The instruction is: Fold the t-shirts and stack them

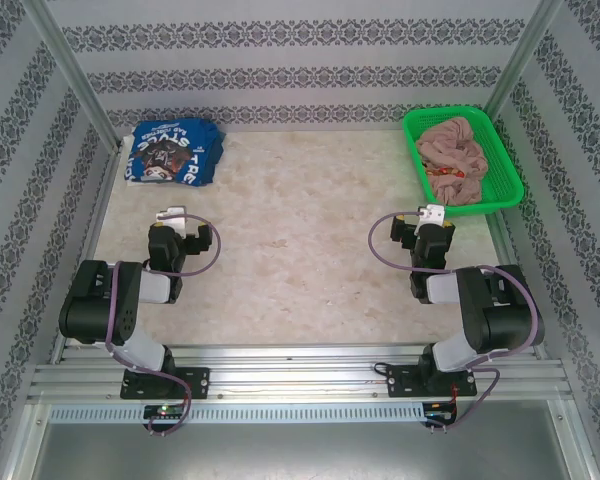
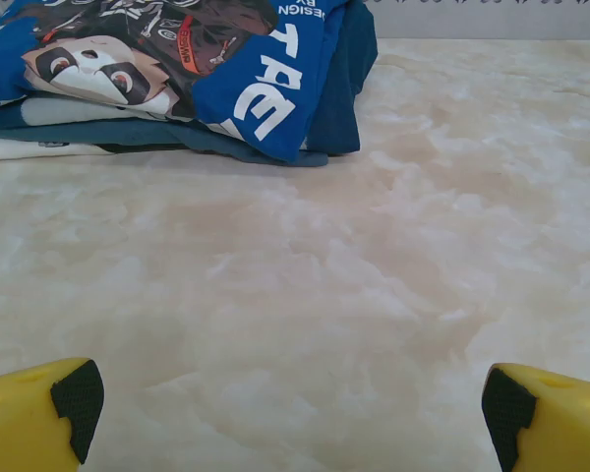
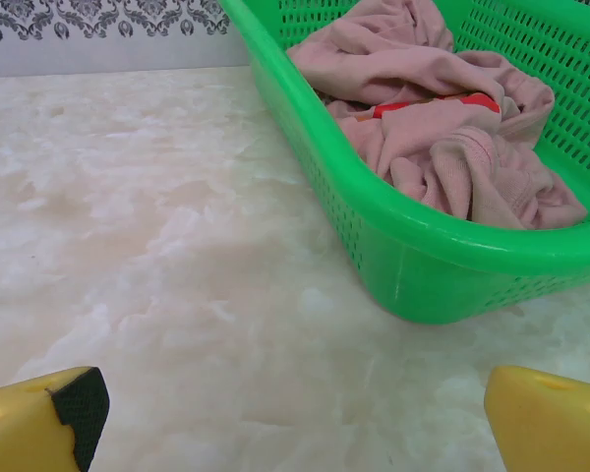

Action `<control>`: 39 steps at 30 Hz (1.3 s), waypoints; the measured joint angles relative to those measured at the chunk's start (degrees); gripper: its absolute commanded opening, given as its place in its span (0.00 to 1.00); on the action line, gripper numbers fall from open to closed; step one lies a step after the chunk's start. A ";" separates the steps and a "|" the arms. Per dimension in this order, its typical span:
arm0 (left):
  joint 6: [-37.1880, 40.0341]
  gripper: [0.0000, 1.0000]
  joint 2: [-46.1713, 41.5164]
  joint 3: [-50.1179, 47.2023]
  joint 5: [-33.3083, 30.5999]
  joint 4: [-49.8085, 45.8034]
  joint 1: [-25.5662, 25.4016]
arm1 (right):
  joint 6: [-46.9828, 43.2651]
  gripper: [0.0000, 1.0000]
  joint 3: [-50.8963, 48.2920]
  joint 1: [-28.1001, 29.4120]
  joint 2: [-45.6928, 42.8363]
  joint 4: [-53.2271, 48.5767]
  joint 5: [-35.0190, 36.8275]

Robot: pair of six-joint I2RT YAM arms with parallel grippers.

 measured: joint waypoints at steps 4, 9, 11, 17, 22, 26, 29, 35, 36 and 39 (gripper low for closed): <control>0.00 1.00 0.00 0.00 -0.02 0.00 0.00 | 0.00 0.98 0.00 0.00 0.00 0.00 0.00; 0.00 1.00 0.00 0.00 -0.02 0.00 0.00 | 0.00 0.98 0.00 0.00 0.00 0.00 0.00; 0.00 1.00 0.00 0.00 0.00 0.00 0.00 | 0.00 0.98 0.00 0.00 0.00 0.00 0.00; 0.00 1.00 0.00 0.00 -0.02 0.00 0.00 | 0.00 0.98 0.00 0.00 0.00 0.00 0.00; 0.00 1.00 0.00 0.00 -0.02 0.00 0.00 | 0.00 0.98 0.00 0.00 0.00 0.00 0.00; 0.00 1.00 0.00 0.00 -0.02 0.00 0.00 | 0.00 0.98 0.00 0.00 0.00 0.02 0.00; 0.74 1.00 -3.34 0.42 -1.68 -5.25 -0.96 | -1.97 0.98 1.22 1.90 -2.84 -5.53 1.51; -2.60 1.00 -24.59 15.21 -8.17 -28.94 -9.94 | -2.40 0.98 23.21 13.05 -20.59 -37.03 2.78; -4.39 1.00 -25.88 20.02 -8.57 -32.65 -11.32 | -1.49 0.98 28.30 14.08 -22.51 -41.40 2.34; -10.38 1.00 -26.12 36.63 -9.01 -43.43 -16.39 | 2.38 0.98 45.75 14.47 -24.59 -55.06 1.33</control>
